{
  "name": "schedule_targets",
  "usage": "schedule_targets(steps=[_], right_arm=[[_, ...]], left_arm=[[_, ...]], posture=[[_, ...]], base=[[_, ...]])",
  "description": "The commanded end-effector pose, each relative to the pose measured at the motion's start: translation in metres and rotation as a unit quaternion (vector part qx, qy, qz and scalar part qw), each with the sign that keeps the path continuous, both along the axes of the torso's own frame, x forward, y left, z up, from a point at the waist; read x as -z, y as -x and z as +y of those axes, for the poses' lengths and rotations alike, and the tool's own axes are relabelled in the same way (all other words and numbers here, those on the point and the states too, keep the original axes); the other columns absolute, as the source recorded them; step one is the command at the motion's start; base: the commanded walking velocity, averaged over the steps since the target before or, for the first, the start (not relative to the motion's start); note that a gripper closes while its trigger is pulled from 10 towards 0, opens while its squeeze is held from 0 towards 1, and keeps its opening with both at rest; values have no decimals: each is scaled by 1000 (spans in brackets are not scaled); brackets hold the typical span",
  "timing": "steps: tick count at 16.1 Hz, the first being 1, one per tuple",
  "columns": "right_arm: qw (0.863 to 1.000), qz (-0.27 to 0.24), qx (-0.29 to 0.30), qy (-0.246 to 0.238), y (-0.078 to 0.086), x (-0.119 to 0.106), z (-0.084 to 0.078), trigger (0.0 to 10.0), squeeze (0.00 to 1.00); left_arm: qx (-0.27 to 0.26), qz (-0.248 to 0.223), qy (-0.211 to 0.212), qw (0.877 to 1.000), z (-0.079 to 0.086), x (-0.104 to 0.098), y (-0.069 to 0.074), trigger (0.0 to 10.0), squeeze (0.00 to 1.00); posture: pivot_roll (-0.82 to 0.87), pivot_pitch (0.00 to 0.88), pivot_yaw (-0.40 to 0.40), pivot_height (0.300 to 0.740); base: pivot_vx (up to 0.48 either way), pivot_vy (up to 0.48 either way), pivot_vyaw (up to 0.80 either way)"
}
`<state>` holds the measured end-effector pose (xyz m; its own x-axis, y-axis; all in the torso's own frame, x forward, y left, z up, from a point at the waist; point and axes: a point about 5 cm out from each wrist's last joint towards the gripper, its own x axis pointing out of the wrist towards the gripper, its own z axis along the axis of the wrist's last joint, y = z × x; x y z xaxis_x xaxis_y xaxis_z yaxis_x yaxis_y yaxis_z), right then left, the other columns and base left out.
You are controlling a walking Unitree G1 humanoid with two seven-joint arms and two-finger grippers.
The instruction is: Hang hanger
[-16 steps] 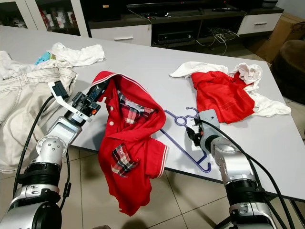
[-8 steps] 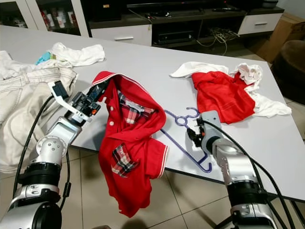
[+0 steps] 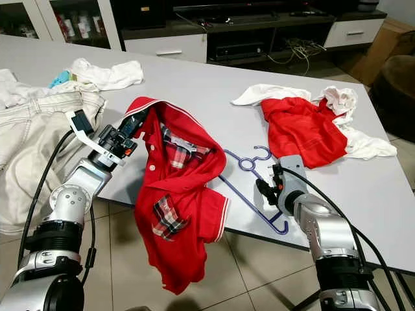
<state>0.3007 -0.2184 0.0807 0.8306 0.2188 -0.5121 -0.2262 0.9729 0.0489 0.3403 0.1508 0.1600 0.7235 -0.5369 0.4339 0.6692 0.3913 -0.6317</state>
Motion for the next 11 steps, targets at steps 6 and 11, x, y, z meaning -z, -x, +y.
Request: schedule_targets(steps=[6, 11], right_arm=[[1000, 25, 9, -3, 6, 8, -6, 10000, 0], [1000, 25, 9, -3, 6, 8, -6, 10000, 0]], left_arm=[[5, -20, -2, 1000, -2, -12, -3, 0, 0], [5, -20, -2, 1000, -2, -12, -3, 0, 0]], posture=[[-99, 0, 32, 740], [-99, 0, 32, 740]], base=[[0, 0, 0], [0, 0, 0]])
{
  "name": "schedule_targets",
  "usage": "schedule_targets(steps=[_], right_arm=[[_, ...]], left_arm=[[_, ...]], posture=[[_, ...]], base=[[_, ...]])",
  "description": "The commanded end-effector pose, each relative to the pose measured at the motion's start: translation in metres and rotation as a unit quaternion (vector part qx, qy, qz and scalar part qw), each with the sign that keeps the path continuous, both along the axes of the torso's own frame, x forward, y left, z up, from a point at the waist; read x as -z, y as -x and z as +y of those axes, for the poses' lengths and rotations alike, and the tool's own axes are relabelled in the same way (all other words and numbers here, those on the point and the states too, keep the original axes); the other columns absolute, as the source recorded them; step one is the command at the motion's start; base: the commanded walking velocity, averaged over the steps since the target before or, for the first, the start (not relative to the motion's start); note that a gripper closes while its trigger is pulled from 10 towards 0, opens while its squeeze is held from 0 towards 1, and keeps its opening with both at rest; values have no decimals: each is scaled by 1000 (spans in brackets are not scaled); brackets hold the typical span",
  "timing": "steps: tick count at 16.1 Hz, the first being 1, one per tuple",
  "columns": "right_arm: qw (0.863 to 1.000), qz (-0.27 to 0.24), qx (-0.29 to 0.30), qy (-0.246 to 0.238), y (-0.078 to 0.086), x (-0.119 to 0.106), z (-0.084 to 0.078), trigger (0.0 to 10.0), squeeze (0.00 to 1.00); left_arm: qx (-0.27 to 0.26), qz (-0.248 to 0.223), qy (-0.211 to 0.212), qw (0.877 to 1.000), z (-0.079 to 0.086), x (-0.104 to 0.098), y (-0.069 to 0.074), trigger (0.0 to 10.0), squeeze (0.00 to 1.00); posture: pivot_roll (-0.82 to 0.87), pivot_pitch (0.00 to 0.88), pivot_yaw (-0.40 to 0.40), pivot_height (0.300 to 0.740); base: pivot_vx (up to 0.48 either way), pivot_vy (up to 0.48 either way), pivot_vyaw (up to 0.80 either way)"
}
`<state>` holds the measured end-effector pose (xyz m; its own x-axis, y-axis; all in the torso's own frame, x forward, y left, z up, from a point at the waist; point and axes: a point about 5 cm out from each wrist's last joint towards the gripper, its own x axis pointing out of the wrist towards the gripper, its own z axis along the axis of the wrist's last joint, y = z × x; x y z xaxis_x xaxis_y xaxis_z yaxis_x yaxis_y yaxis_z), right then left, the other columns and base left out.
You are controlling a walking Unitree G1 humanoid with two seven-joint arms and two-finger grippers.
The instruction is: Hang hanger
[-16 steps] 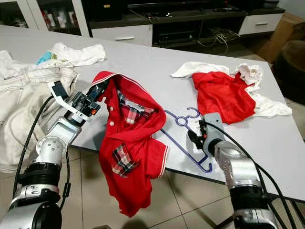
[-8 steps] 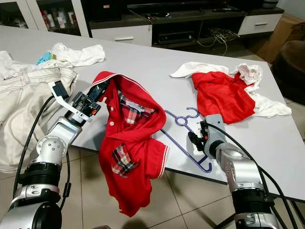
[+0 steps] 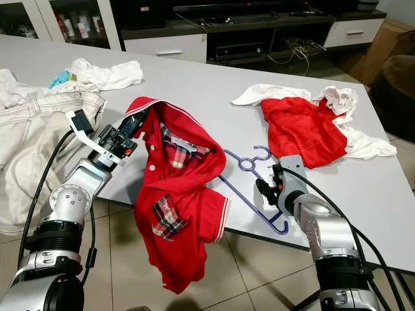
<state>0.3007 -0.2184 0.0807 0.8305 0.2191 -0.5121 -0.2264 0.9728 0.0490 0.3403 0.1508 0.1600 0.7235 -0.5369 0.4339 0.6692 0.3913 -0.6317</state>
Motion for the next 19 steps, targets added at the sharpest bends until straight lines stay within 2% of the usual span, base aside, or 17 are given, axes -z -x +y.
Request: schedule_targets(steps=[1, 2, 3, 4, 5, 6, 8, 9, 10, 13, 14, 16, 17, 19], right_arm=[[1000, 25, 9, -3, 6, 8, -6, 10000, 0], [1000, 27, 9, -4, 8, 6, -6, 10000, 0], [991, -131, 0, -34, 0, -45, 7, 10000, 0], [974, -226, 13, -27, 2, -72, 10, 10000, 0], [968, -248, 28, -19, 5, -73, 11, 10000, 0], [966, -255, 28, -17, 8, -71, 15, 10000, 0], [968, -252, 11, -19, 19, -60, 37, 10000, 0], [969, -244, 3, -29, 23, -56, 46, 10000, 0], [970, -242, -3, -31, 27, -54, 53, 10000, 0], [966, -254, 6, -41, 30, -57, 53, 10000, 0], [963, -265, 9, -50, 32, -60, 51, 10000, 0], [947, -316, 14, -45, 46, -71, 43, 10000, 0], [941, -332, 29, -51, 53, -73, 41, 10000, 0], [941, -334, 38, -34, 62, -67, 43, 10000, 0]], left_arm=[[5, -20, -2, 1000, -2, -12, -3, 0, 0], [6, -20, -1, 1000, -2, -12, -3, 0, 0], [21, -17, -18, 999, -6, -7, 8, 0, 0], [30, -15, -43, 998, -9, -1, 17, 0, 0], [26, -17, -75, 997, -12, 3, 20, 0, 0], [18, -18, -100, 995, -15, 6, 21, 0, 0], [-35, 2, -125, 991, -18, 12, 15, 0, 0], [-53, 14, -131, 990, -19, 16, 14, 706, 0], [-64, 23, -136, 988, -20, 19, 14, 2431, 0], [-65, 26, -136, 988, -26, 21, 17, 2314, 0], [-65, 28, -136, 988, -29, 22, 17, 2039, 0], [-63, 34, -133, 988, -37, 26, 20, 157, 0], [-63, 39, -133, 988, -39, 28, 22, 39, 0], [-59, 46, -135, 988, -42, 32, 28, 0, 0]], posture=[[-99, 0, 32, 740], [-99, 0, 32, 740], [-87, 0, 27, 740], [-85, 0, 24, 740], [-81, 0, 21, 740], [-79, 0, 18, 740], [-76, 0, 12, 740], [-75, 0, 9, 740], [-77, 0, 8, 740], [-81, 0, 6, 740], [-81, 0, 5, 740], [-83, 0, 2, 740], [-84, 0, 3, 740], [-84, 0, 3, 740]], base=[[0, 0, 0], [0, 0, 0], [0, 0, 0], [0, 0, 0], [0, 0, 0], [0, 0, 0], [0, 0, 0], [0, 0, 0], [0, 0, 0], [0, 0, 0], [0, 0, 0], [0, 0, 0], [0, 0, 0], [0, 0, 0]])
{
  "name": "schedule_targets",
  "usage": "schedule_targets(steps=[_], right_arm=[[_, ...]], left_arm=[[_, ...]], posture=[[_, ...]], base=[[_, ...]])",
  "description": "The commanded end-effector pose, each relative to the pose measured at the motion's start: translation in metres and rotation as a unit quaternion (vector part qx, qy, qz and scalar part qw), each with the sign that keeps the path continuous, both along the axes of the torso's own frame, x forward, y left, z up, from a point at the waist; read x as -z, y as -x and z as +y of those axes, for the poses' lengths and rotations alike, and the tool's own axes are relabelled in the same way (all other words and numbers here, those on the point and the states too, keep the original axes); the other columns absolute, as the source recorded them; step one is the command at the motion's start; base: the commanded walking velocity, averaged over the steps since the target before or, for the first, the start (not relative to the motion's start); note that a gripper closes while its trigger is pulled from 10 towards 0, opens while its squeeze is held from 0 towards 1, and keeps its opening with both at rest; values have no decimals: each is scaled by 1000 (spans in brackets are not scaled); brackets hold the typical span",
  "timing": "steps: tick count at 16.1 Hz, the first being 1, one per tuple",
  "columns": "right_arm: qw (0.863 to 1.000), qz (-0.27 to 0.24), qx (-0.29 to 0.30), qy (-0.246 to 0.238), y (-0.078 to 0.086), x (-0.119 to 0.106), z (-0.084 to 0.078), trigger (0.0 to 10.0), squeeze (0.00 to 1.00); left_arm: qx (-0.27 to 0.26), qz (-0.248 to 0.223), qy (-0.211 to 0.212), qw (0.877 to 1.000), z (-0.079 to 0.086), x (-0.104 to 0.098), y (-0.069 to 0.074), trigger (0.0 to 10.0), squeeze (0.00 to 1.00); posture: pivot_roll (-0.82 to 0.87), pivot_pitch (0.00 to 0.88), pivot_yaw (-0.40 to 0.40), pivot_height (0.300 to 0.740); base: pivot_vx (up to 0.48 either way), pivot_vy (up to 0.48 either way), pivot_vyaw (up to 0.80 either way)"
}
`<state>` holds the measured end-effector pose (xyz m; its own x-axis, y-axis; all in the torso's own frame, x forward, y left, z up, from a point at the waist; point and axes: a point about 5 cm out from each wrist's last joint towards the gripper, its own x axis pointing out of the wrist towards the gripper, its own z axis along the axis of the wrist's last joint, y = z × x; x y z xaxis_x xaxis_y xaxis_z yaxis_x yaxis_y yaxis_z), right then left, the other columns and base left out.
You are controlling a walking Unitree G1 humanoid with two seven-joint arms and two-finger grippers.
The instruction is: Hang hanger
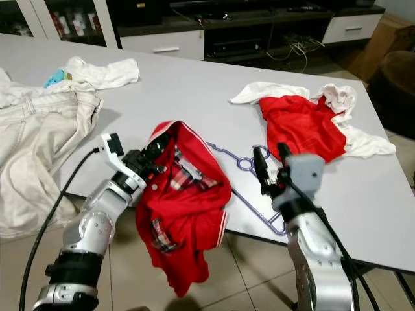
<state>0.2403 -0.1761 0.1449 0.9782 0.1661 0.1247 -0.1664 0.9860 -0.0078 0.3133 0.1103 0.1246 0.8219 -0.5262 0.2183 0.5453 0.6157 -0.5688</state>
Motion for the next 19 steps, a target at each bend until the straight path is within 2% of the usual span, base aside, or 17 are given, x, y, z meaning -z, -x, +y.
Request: schedule_targets(steps=[1, 3, 5, 8, 9, 10, 11, 12, 13, 15, 16, 18, 19], right_arm=[[1000, -2, -1, 5, 5, 3, 5, 10000, 0], [1000, 3, -8, 11, 9, 8, 9, 10000, 0], [999, 10, -20, 27, 11, 14, 8, 10000, 0], [997, 12, -41, 65, 10, 17, 1, 10000, 0], [997, 11, -44, 70, 10, 17, 1, 10000, 0], [995, 7, -51, 83, 10, 17, 0, 10000, 0], [994, 3, -55, 92, 9, 16, -2, 10000, 0], [994, 1, -55, 95, 8, 15, -2, 10000, 0], [994, 0, -55, 97, 8, 15, -3, 10000, 0], [994, -9, -53, 96, 4, 12, -1, 10000, 0], [994, -10, -52, 95, 4, 13, 1, 10000, 0], [995, -12, -47, 90, 2, 13, 3, 10000, 0], [995, -14, -46, 88, 1, 12, 4, 10000, 0]], left_arm=[[8, -3, -14, 1000, -3, -1, 4, 0, 0], [23, -2, -23, 999, -3, 1, 10, 0, 0], [75, -13, -39, 996, -2, 1, 18, 0, 0], [196, -26, -63, 978, 2, -4, 34, 0, 0], [206, -26, -69, 976, 2, -3, 35, 0, 0], [215, -27, -83, 973, 3, -2, 36, 1255, 0], [219, -29, -89, 971, 3, -2, 35, 3020, 0], [216, -29, -91, 972, 4, -3, 33, 3647, 0], [214, -29, -91, 972, 4, -3, 32, 3647, 0], [203, -35, -87, 975, 5, -8, 26, 2706, 0], [200, -37, -85, 975, 4, -9, 25, 2745, 0], [203, -40, -94, 974, 2, -8, 26, 5216, 0], [209, -41, -104, 972, 0, -6, 28, 9255, 0]], posture=[[-87, 0, 8, 740], [-89, 0, 10, 740], [-87, 0, 11, 740], [-82, 0, 7, 740], [-83, 0, 8, 740], [-86, 0, 9, 740], [-87, 0, 10, 740], [-88, 0, 9, 740], [-88, 0, 8, 740], [-90, 0, 7, 740], [-90, 0, 6, 740], [-91, 0, 6, 740], [-91, 0, 6, 740]], base=[[0, 0, 0], [0, 0, 0], [0, 0, 0], [0, 0, 0], [0, 0, 0], [0, 0, 0], [0, 0, 0], [0, 0, 0], [0, 0, 0], [0, 0, 0], [0, 0, 0], [0, 0, 0], [0, 0, 0]])
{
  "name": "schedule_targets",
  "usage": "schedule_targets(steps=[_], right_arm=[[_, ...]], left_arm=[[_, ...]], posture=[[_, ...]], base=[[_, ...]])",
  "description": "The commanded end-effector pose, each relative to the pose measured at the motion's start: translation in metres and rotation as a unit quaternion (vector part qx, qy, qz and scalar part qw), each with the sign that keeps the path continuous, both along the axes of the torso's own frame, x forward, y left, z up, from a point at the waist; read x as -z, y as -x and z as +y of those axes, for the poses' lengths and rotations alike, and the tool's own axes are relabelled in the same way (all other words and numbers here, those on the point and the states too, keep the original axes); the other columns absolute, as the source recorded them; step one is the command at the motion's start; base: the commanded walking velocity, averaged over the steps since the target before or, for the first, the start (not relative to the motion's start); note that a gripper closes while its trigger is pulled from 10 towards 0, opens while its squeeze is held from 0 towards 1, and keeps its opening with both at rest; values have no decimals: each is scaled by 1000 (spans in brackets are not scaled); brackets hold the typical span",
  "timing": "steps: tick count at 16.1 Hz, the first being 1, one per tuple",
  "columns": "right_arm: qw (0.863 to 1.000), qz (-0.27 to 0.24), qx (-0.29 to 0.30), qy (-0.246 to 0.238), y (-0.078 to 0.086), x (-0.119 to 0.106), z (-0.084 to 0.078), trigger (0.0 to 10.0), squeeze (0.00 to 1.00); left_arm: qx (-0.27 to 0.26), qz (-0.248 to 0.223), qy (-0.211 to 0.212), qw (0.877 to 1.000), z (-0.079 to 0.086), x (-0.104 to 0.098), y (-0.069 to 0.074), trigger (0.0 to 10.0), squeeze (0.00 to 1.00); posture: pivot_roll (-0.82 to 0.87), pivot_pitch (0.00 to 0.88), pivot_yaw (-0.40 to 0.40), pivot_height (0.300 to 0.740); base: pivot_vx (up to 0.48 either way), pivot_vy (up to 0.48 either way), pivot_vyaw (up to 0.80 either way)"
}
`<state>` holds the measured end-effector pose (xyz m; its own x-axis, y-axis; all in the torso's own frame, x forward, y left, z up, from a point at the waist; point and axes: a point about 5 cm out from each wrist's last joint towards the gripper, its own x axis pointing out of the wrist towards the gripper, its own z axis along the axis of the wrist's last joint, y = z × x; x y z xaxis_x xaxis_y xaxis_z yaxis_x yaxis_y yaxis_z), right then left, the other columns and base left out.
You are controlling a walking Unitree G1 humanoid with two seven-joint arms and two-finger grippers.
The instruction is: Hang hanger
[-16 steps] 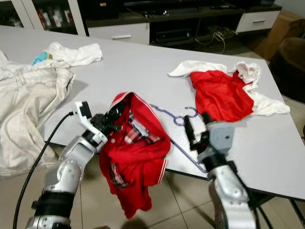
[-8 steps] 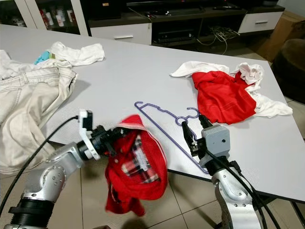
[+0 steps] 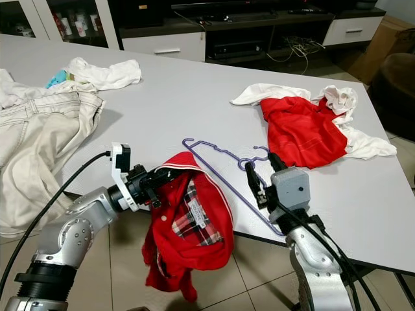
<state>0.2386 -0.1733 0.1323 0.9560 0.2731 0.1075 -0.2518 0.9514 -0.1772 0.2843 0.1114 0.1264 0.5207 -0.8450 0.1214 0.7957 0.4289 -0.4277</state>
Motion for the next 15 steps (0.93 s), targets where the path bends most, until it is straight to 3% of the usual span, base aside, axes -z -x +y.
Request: schedule_targets(steps=[1, 5, 8, 15], right_arm=[[1000, -5, 0, 2, -1, -1, 2, 10000, 0], [1000, -8, 5, -1, -4, 0, 4, 10000, 0], [1000, 1, -17, 7, 1, 4, 7, 10000, 0], [1000, -2, -15, 20, -1, 2, 0, 10000, 0]], left_arm=[[8, -15, -9, 1000, -3, -3, 1, 10000, 0], [4, -25, -22, 999, -5, -3, 2, 10000, 0], [24, -32, -37, 998, -6, -1, 10, 10000, 0], [41, -46, -59, 996, -7, 1, 20, 10000, 0]], posture=[[-90, 0, 6, 740], [-87, 0, 7, 740], [-88, 0, 9, 740], [-82, 0, 6, 740]], base=[[0, 0, 0], [0, 0, 0], [0, 0, 0], [0, 0, 0]])
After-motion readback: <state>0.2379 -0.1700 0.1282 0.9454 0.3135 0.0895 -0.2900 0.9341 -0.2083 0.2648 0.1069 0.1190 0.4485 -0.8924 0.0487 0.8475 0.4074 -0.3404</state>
